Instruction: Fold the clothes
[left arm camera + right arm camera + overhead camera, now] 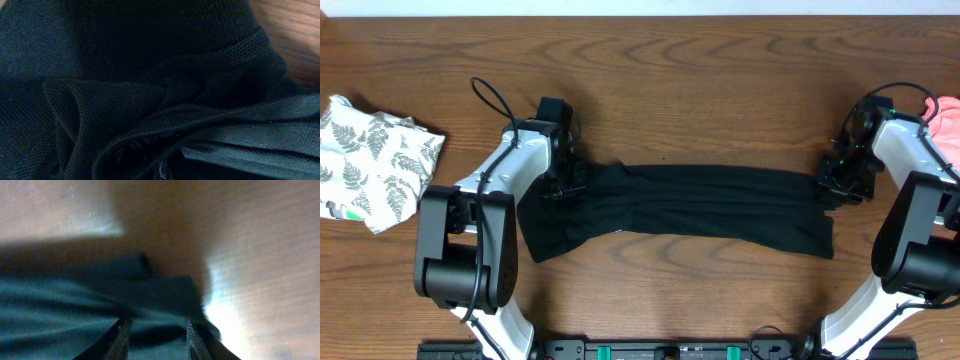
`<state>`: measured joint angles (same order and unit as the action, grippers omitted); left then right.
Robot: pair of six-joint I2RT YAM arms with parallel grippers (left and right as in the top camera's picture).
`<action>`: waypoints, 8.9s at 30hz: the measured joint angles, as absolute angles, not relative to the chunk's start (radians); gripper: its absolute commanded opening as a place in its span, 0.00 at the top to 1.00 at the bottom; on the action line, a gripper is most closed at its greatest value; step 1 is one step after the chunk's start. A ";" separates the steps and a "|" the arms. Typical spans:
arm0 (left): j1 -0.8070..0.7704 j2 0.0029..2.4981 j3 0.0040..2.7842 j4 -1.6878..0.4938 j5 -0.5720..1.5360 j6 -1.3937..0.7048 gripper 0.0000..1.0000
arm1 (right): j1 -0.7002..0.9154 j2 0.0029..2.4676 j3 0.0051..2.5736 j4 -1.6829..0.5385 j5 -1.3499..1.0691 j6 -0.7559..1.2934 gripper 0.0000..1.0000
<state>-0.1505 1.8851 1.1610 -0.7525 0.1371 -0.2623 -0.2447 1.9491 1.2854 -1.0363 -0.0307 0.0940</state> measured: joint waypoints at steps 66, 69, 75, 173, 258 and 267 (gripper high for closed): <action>-0.133 1.889 1.163 -0.782 0.089 -0.266 0.52 | 0.017 1.636 0.786 -0.436 0.031 0.263 0.52; -0.133 1.889 1.163 -0.782 0.089 -0.266 0.52 | 0.017 1.636 0.776 -0.395 0.045 0.263 0.51; -0.133 1.889 1.163 -0.782 0.089 -0.266 0.52 | 0.017 1.636 0.769 -0.358 0.048 0.260 0.48; -0.143 1.889 1.163 -0.786 0.086 -0.265 0.44 | -0.382 1.496 0.621 -0.185 -0.435 0.506 0.99; -0.250 1.486 1.169 -0.781 0.112 -0.265 0.02 | 0.064 1.468 0.865 -0.450 -0.203 0.187 0.99; -0.250 1.486 1.169 -0.782 0.112 -0.265 0.02 | -0.121 1.468 0.869 -0.639 -0.007 0.376 0.98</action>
